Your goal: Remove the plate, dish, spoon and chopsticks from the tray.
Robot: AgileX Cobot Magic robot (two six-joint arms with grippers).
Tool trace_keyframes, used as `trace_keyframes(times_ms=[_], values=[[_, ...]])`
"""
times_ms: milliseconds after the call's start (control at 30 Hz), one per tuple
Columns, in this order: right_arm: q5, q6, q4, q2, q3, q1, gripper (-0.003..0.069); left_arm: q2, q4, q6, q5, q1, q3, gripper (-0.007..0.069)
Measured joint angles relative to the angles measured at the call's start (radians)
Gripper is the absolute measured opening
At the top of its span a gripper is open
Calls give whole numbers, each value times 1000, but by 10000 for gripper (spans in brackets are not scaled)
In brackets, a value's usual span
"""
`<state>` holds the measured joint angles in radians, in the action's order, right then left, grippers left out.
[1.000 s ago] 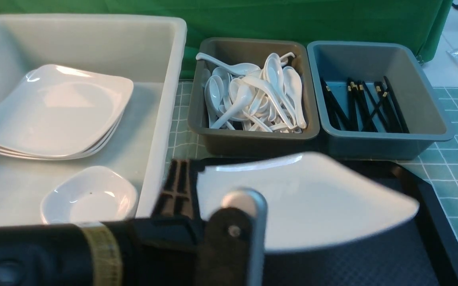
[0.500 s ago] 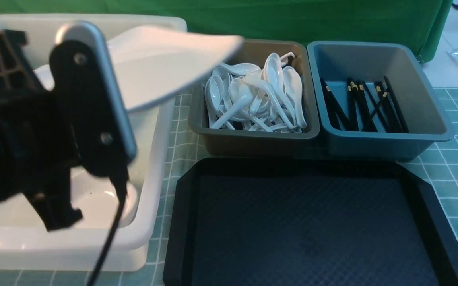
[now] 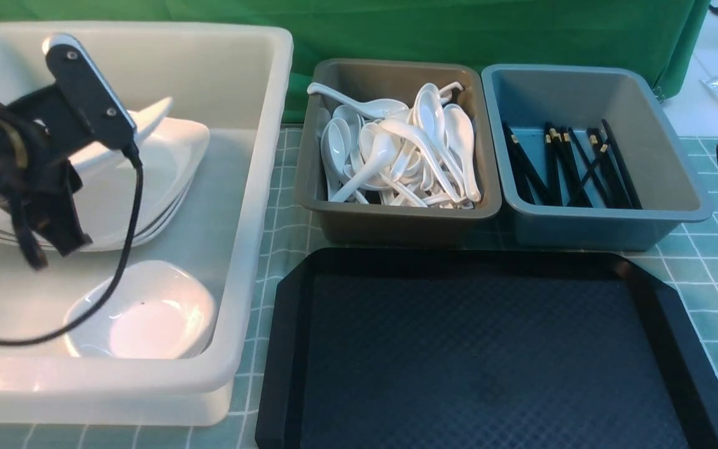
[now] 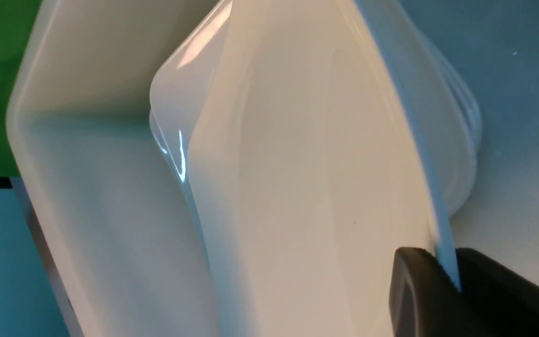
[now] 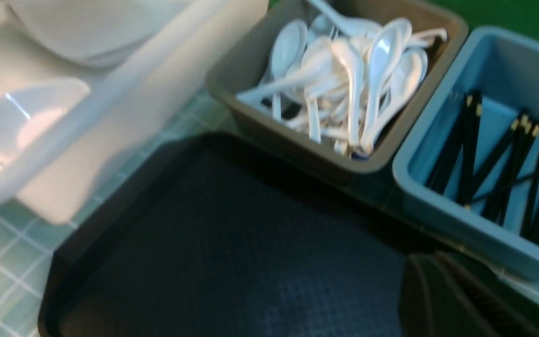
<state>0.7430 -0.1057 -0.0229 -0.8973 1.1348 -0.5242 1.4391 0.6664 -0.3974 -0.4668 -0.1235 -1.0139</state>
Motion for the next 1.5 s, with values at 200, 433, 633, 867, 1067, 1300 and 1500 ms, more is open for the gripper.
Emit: trace_keyframes(times_ms=[200, 433, 633, 867, 1067, 1300, 1500], values=[[18, -9, 0, 0, 0, 0, 20, 112, 96, -9, 95, 4, -19, 37], [45, -12, 0, 0, 0, 0, 20, 210, 130, 1, 93, 6, -27, 23], [64, -13, 0, 0, 0, 0, 20, 269, 142, 127, 133, 14, -27, 38], [103, -19, -15, 0, 0, 0, 20, 310, 147, 189, 157, 25, -27, 204], [121, -22, -23, 0, 0, 0, 20, 295, 77, 192, 140, 24, -28, 388], [130, -27, -24, 0, 0, 0, 20, 132, -189, 198, 13, -38, -28, 592], [179, -33, -26, 0, 0, 0, 27, -256, -519, 239, 13, -220, 39, 323]])
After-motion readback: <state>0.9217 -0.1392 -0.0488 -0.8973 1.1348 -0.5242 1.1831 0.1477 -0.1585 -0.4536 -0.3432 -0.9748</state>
